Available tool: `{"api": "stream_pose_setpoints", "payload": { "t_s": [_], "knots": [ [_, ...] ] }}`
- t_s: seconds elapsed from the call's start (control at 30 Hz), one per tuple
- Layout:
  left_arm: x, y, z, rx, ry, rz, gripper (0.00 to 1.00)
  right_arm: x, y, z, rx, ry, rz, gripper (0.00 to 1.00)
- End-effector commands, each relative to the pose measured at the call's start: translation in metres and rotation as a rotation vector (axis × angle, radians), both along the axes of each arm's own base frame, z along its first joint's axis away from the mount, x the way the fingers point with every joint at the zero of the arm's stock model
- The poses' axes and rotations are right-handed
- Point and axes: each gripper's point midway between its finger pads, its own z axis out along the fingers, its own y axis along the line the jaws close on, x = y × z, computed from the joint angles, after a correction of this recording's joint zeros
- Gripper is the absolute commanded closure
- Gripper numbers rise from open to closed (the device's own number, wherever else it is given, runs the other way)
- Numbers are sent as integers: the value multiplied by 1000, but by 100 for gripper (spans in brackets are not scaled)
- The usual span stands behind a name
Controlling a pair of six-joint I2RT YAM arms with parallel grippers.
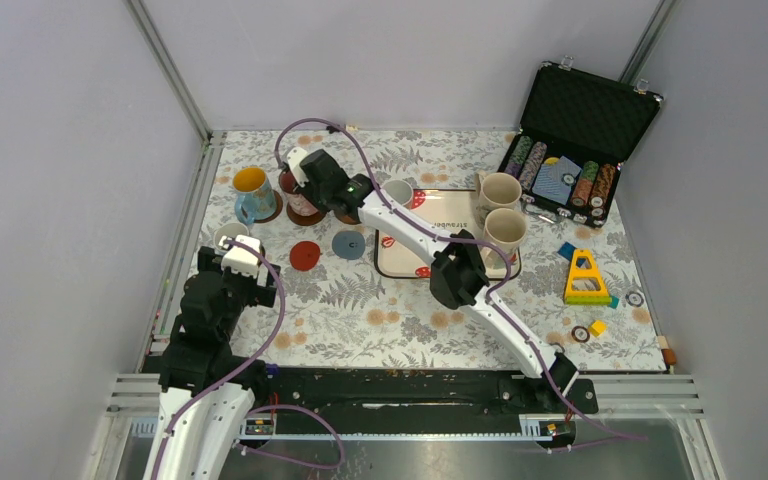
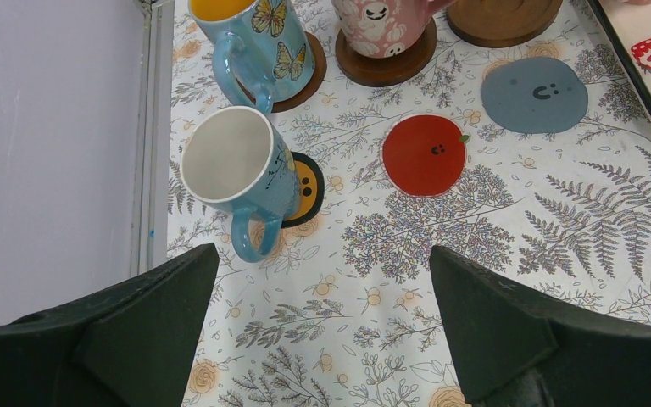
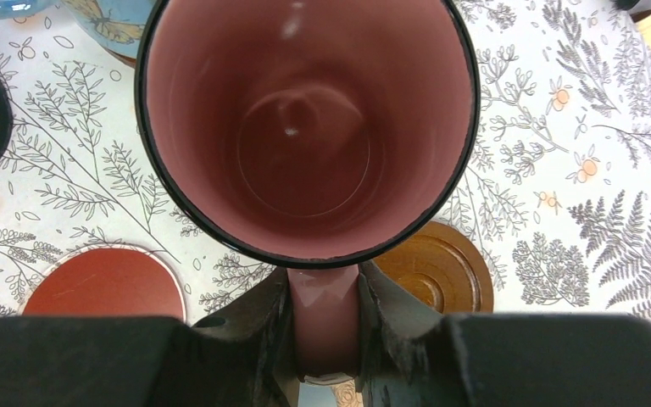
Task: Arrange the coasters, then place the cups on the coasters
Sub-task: Place the cup on the coaster.
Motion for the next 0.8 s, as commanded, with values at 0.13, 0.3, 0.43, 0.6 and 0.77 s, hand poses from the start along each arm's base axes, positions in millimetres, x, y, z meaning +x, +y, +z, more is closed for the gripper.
{"api": "stream_pose_setpoints", "payload": {
  "t_s": [0.13, 0.3, 0.43, 0.6, 0.77],
  "knots": [
    [3, -2, 12, -19, -51, -5, 1, 15, 20, 63, 169, -111, 1, 100],
    [3, -2, 13, -19, -52, -4, 1, 13, 21, 60, 171, -96, 7, 97],
    [3, -2, 12, -19, -51, -3, 1, 12, 22, 61, 180, -87, 10, 93],
    [3, -2, 13, -20, -55, -4, 1, 11, 22, 62, 180, -85, 13, 77],
    [3, -1, 13, -19, -52, -2, 1, 17, 14, 60, 148, -113, -20, 29]
  ]
}}
